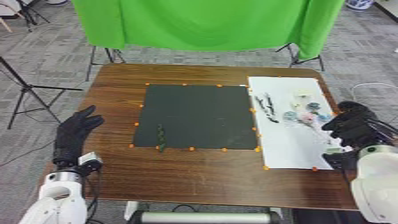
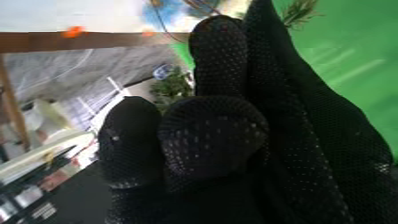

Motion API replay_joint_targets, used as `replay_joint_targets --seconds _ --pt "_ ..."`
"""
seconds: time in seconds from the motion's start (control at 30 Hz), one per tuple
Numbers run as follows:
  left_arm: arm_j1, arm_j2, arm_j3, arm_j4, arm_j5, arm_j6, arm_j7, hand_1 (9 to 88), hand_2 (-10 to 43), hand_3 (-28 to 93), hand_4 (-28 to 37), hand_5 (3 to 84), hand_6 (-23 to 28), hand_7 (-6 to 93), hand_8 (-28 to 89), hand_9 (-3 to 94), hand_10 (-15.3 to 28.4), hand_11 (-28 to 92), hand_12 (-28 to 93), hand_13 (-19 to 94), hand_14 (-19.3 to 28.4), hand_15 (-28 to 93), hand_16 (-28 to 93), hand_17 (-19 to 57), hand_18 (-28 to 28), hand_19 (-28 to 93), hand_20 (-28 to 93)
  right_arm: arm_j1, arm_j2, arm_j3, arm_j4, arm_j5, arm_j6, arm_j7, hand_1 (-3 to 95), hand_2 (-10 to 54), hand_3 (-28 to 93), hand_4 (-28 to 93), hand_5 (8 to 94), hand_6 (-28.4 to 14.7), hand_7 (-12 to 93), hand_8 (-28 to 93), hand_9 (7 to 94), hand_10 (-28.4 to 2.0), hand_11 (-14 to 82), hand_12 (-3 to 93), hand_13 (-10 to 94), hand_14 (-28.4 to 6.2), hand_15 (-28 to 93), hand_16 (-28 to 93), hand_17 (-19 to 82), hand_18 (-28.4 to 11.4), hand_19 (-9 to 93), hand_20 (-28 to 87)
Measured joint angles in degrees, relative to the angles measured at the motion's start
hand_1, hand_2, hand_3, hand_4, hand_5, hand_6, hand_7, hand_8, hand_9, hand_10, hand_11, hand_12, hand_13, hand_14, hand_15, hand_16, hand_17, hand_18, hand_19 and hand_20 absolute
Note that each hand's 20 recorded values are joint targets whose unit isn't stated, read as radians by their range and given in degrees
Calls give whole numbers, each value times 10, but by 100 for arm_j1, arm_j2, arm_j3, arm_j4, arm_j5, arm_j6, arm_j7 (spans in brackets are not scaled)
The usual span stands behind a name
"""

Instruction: Arrange flowers

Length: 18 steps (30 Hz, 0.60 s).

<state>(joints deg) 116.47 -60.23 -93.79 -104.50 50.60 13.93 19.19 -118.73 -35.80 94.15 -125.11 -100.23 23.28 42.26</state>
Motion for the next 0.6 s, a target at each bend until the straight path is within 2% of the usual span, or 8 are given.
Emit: replay_joint_targets --seconds 0.2,0.37,0.6 --pt "36 18 -36 -34 0 1 -15 195 114 720 -283 499 18 136 -78 525 138 200 121 429 162 232 -27 117 108 48 189 756 0 -565 -177 470 138 -152 607 -95 613 -155 810 -40 258 102 937 -93 371 186 937 3 595 170 748 -66 861 313" --pt "75 39 -50 -73 1 3 -20 196 113 720 -283 500 18 135 -78 525 138 200 121 430 163 233 -27 116 108 48 188 1696 -61 -1497 -211 1217 248 -278 608 -95 612 -150 812 -42 256 100 937 -94 373 184 937 3 596 167 750 -66 860 315" --pt "96 55 -51 -83 3 3 -40 196 112 721 -283 500 19 136 -77 525 137 201 121 429 163 232 -27 116 108 48 188 2891 -444 -2838 -83 1995 439 -402 609 -95 611 -149 815 -44 253 98 937 -94 374 182 937 2 597 166 751 -67 858 318"
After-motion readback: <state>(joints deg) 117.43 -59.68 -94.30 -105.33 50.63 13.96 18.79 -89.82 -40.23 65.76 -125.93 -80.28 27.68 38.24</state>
